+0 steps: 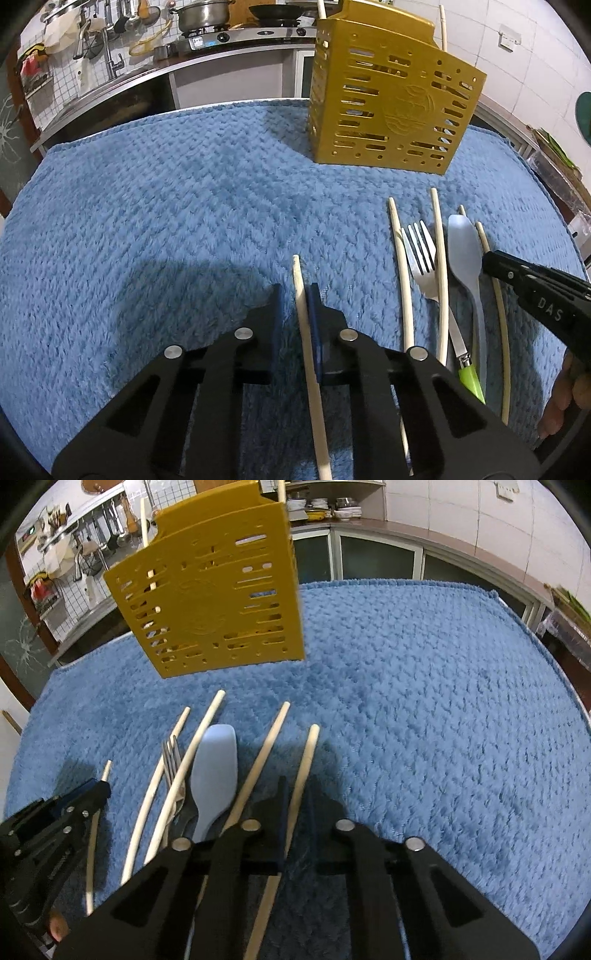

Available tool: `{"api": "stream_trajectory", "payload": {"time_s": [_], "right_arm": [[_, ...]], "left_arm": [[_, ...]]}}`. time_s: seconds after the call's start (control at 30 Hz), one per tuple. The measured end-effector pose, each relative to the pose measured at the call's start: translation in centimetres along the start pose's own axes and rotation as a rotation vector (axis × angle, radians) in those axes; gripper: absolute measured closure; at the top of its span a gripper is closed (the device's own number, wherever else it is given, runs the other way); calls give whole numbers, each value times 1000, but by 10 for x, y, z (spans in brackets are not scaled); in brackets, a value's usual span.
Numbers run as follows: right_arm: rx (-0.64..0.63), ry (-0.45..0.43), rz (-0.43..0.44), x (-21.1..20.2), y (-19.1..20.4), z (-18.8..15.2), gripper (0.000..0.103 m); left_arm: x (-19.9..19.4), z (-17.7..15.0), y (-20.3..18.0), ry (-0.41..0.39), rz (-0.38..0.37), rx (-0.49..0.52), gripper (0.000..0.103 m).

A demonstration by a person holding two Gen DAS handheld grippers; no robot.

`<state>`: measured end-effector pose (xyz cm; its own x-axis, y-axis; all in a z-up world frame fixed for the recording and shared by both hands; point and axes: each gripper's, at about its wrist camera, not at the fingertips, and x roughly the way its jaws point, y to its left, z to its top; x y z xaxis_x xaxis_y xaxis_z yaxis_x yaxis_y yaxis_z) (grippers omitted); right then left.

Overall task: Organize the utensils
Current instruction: 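Close the left tool on a chopstick while the right tool grasps another chopstick, then raise the left tool's chopstick into the yellow holder and open while the right tool does likewise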

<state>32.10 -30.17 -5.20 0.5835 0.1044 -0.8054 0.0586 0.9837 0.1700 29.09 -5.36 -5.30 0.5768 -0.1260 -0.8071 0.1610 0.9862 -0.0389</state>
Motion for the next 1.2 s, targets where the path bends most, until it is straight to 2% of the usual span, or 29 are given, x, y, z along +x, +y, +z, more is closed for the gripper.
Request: {"api": "stream_trajectory", "payload": {"time_s": [0.27, 0.73, 0.97, 1.2], "right_arm": [[35, -11, 64, -14, -16, 2, 97], [56, -73, 123, -36, -27, 6, 97], [31, -89, 119, -41, -25, 8, 97], [44, -81, 118, -37, -28, 4, 97]], "left_arm": [[-2, 7, 11, 31, -46, -43, 96], [-25, 14, 17, -23, -90, -67, 98], [-26, 12, 22, -15, -119, -84, 98], [-35, 10, 17, -27, -114, -67, 99]]}}
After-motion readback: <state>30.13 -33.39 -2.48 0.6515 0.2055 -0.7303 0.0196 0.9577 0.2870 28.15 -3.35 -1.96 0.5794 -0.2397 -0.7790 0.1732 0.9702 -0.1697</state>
